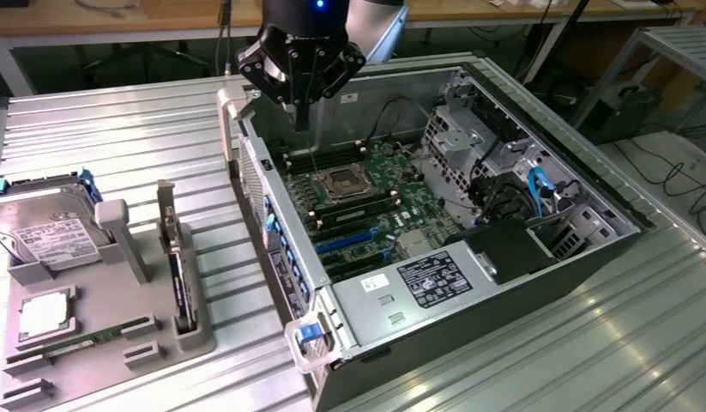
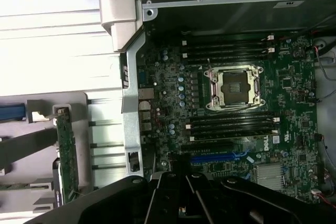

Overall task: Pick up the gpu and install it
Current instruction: 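Reach for the gpu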

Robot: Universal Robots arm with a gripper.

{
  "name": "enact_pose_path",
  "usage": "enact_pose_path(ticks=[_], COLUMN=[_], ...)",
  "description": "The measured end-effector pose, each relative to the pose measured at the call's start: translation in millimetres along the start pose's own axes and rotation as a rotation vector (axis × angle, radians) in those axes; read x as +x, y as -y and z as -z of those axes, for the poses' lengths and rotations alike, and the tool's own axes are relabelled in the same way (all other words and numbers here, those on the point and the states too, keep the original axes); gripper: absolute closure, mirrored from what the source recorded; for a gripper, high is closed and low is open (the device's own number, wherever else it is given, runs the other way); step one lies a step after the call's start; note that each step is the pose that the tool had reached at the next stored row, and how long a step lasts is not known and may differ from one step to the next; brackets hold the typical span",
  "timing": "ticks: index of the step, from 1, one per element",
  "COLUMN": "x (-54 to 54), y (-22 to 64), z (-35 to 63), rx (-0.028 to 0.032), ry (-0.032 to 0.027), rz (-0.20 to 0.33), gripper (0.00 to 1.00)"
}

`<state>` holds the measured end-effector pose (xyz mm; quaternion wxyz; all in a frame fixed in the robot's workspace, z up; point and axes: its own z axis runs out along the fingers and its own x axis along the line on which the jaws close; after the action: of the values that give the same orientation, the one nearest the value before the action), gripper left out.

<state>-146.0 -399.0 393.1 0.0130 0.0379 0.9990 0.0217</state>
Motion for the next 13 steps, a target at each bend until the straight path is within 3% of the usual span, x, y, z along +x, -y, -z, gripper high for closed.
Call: enact_pose_path(ticks=[13], x=[7.5], y=[0.6], z=[-0.2], rx=[0.0], ry=[0.0], rz=[0.0], gripper=[0.89])
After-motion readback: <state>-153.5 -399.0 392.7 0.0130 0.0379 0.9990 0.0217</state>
